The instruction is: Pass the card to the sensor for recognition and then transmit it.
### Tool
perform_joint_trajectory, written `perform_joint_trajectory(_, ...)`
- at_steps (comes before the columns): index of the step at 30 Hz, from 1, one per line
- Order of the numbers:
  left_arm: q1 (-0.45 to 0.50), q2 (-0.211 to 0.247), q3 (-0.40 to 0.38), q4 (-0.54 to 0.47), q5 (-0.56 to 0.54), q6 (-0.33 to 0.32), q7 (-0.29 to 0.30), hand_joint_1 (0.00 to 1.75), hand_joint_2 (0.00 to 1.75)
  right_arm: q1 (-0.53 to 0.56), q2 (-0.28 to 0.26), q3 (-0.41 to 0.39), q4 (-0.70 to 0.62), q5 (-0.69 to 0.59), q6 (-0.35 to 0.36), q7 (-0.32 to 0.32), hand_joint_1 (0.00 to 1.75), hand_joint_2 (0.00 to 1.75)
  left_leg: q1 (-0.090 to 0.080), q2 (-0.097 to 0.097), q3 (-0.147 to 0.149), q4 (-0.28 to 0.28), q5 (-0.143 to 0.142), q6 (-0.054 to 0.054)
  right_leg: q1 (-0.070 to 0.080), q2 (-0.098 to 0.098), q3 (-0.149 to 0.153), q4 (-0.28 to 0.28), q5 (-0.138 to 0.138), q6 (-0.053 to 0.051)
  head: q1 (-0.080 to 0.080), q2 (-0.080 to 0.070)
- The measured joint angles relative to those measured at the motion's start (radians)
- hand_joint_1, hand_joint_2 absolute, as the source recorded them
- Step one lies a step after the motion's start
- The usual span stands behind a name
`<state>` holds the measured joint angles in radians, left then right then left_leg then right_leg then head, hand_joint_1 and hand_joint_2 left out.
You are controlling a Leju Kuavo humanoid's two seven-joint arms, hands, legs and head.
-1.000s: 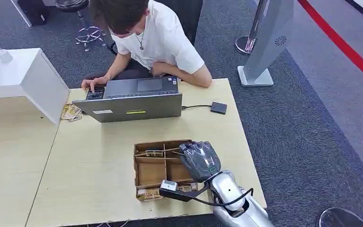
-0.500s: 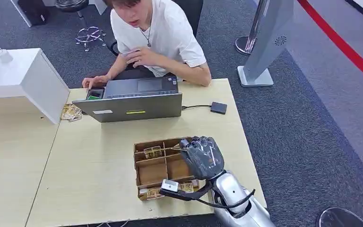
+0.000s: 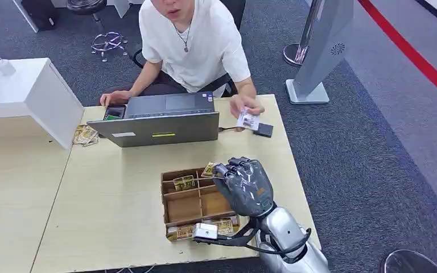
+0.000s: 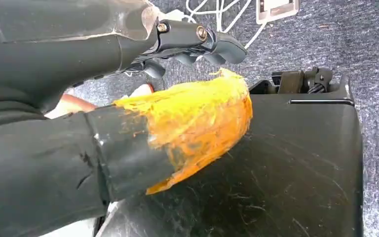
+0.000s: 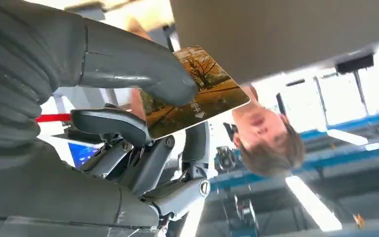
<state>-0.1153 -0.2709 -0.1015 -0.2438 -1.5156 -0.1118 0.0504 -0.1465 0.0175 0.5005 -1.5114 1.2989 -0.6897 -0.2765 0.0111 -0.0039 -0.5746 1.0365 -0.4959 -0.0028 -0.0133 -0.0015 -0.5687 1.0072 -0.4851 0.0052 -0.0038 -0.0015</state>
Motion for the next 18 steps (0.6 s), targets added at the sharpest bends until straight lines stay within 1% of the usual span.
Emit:
perform_joint_trajectory(6,-0.005,-0.005,-0.003,0.000,-0.008,-0.014,-0.002,0.00,0.00,0.000,0.045,-0.045,-0.027,-0.003,0.000,-0.037,1.75,1.75,0.000,0.000,0.000,0.000,0.000,0.000,0.000,0.000,0.000,0.000,0.000,0.000,0.000,0.000)
perform_joint_trajectory(9,-0.010,-0.009,-0.013,0.000,-0.014,-0.024,0.003,0.00,0.00,-0.001,0.074,-0.079,-0.025,0.007,0.000,-0.060,1.75,1.75,0.000,0.000,0.000,0.000,0.000,0.000,0.000,0.000,0.000,0.000,0.000,0.000,0.000,0.000)
perform_joint_trajectory(13,-0.013,-0.015,-0.019,0.000,-0.015,-0.032,0.005,0.00,0.00,-0.009,0.102,-0.118,-0.006,0.021,0.000,-0.071,1.75,1.75,0.000,0.000,0.000,0.000,0.000,0.000,0.000,0.000,0.000,0.000,0.000,0.000,0.000,0.000)
perform_joint_trajectory(16,-0.015,-0.015,-0.021,0.000,-0.014,-0.032,0.008,0.00,0.00,-0.028,0.114,-0.132,0.039,0.032,0.000,-0.044,1.75,1.75,0.000,0.000,0.000,0.000,0.000,0.000,0.000,0.000,0.000,0.000,0.000,0.000,0.000,0.000)
perform_joint_trajectory(18,-0.015,-0.016,-0.024,0.000,-0.014,-0.032,0.010,0.00,0.00,-0.048,0.115,-0.133,0.080,0.043,-0.001,0.000,1.73,1.75,0.000,0.000,0.000,0.000,0.000,0.000,0.000,0.000,0.000,0.000,0.000,0.000,0.000,0.000)
